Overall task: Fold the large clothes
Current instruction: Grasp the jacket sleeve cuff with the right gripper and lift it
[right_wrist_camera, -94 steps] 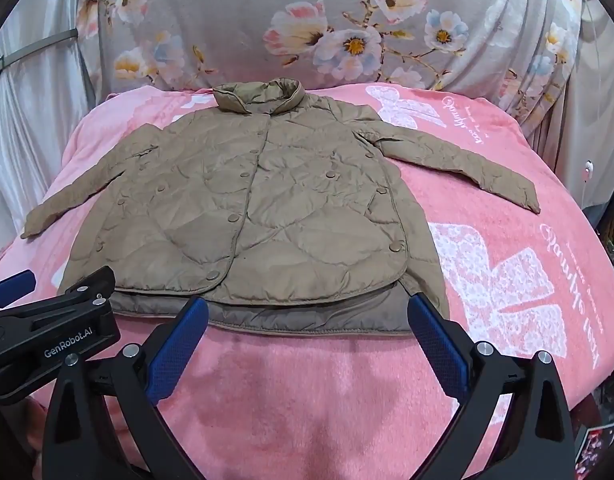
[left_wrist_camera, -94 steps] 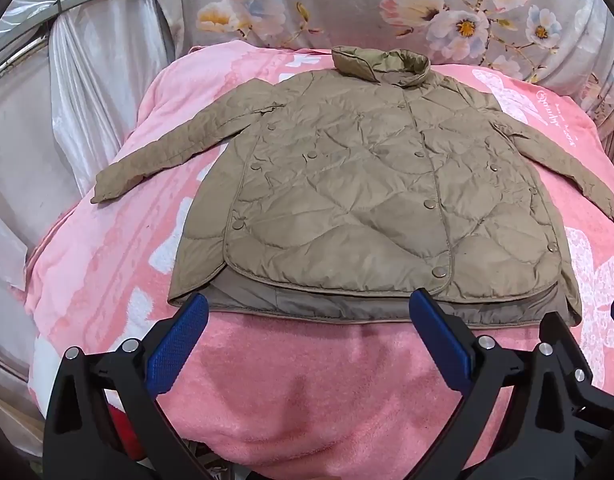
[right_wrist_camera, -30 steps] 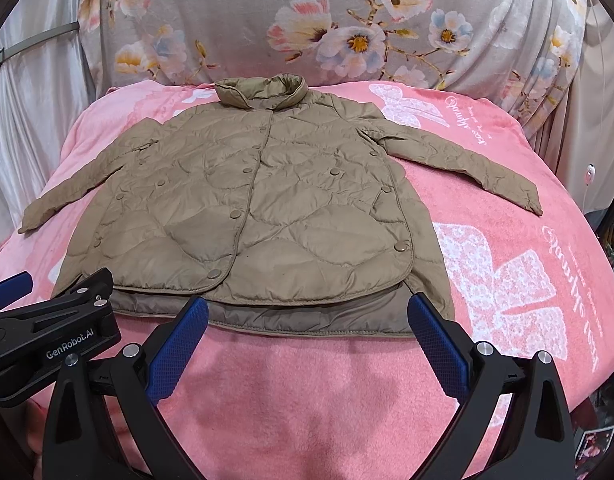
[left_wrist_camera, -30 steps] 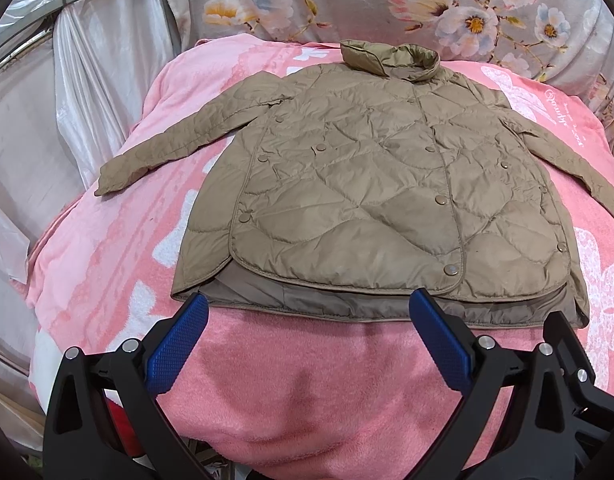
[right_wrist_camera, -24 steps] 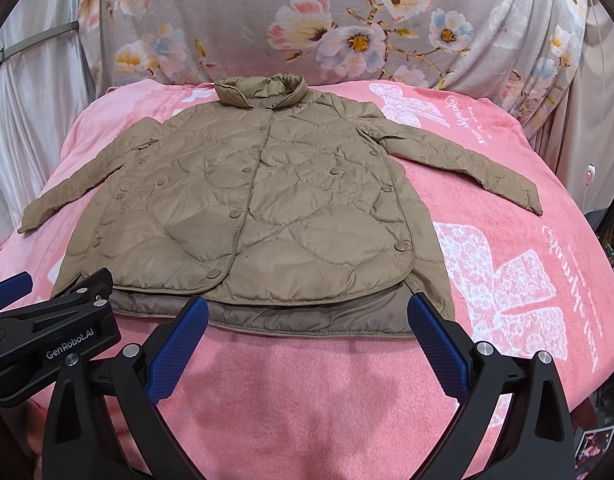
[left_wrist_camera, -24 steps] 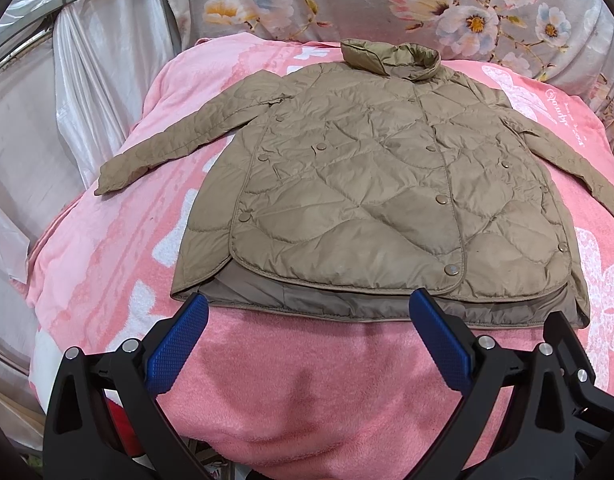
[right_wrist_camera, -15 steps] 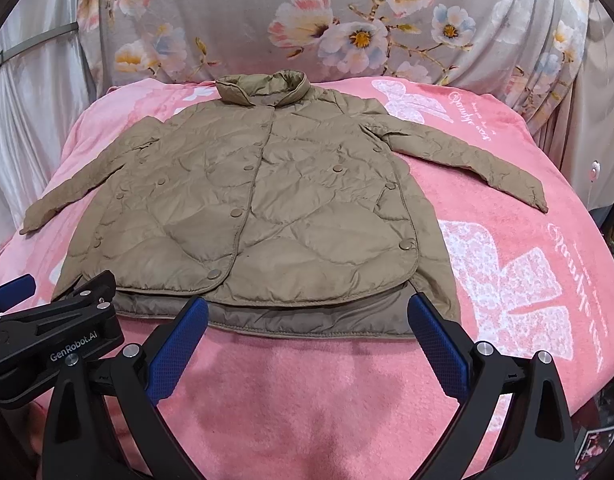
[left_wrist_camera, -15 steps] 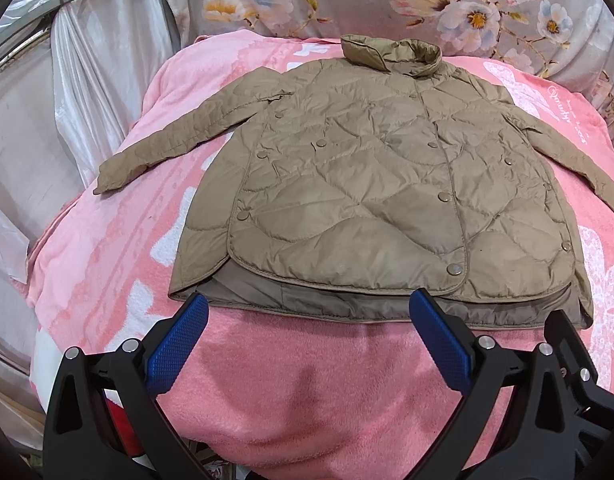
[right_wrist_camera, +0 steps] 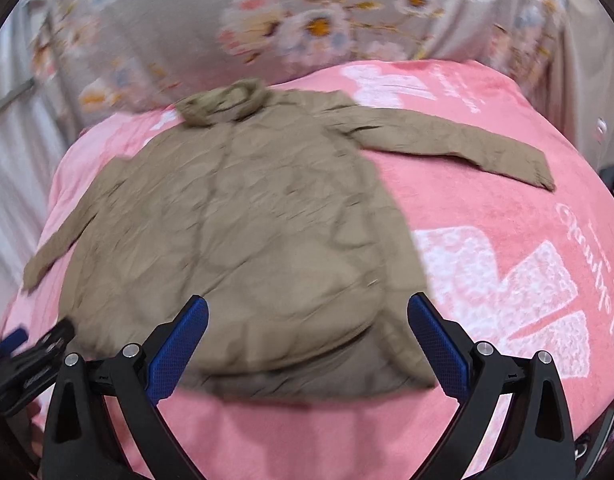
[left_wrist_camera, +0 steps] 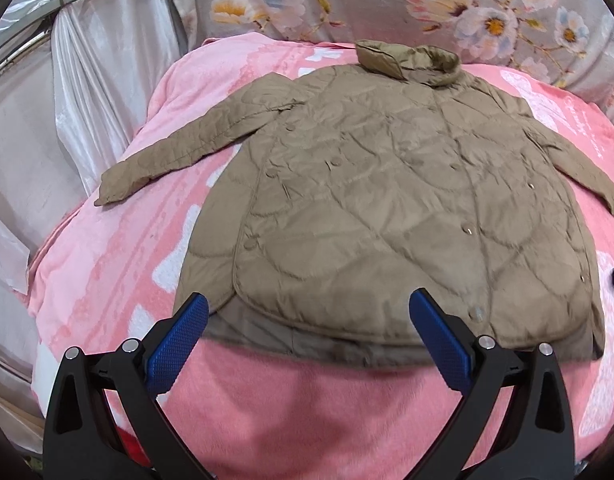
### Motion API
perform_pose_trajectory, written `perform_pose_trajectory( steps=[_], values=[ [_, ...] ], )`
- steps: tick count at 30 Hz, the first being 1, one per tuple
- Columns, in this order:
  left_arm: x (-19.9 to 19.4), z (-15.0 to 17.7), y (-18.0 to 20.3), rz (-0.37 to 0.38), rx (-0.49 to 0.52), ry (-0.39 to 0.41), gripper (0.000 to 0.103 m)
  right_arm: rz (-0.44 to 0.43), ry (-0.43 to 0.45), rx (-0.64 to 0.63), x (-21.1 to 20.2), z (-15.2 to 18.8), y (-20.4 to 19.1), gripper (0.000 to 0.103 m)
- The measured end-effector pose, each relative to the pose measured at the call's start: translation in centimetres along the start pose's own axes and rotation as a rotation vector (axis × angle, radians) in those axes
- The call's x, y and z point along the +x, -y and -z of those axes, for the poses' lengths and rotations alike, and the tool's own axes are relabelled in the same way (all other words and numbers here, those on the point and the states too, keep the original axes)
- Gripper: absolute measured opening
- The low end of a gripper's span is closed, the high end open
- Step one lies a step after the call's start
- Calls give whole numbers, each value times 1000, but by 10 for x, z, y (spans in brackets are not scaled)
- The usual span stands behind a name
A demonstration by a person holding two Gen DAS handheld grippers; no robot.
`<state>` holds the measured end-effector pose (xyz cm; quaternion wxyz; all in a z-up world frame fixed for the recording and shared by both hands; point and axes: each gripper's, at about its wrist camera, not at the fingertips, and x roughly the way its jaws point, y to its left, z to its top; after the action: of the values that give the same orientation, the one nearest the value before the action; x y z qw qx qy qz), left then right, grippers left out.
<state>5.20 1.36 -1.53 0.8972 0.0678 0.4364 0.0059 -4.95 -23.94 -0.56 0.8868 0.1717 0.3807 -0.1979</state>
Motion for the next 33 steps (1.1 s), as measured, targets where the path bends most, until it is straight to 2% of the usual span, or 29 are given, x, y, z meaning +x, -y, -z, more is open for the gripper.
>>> perform_pose_trajectory(
  steps=[3,7,13,19,23,24,25,26,27,29,30,33],
  values=[
    [10,-14,-4,-19,-11,4,98,42,31,108,17,-34,50,98],
    [25,-32,-8,-26,-48,2,98,90,83,291,47,-76,136,98],
    [50,-51,-8,-45,-67,-6,98,74,54,565,106,-105,240,98],
    [80,-65,-7,-65,-85,-30,98,130,69,735,147,-116,298,98],
    [100,-73,-6,-67,-97,-49,98,159,110,768,158,-119,311,93],
    [103,-75,-6,-69,-100,-52,98,170,123,764,159,-122,311,90],
    [107,-76,-6,-71,-104,-54,98,177,127,759,162,-127,310,78],
    [111,-78,-6,-70,-109,-57,98,184,129,757,163,-129,310,70],
    [114,-79,-6,-68,-113,-62,98,187,135,759,163,-130,310,54],
    [121,-81,-7,-62,-122,-71,98,144,149,779,168,-138,309,14],
    [124,-82,-8,-62,-125,-72,98,112,160,781,168,-142,307,9],
    [130,-83,-10,-70,-130,-79,98,94,233,678,154,-176,276,7]
  ],
)
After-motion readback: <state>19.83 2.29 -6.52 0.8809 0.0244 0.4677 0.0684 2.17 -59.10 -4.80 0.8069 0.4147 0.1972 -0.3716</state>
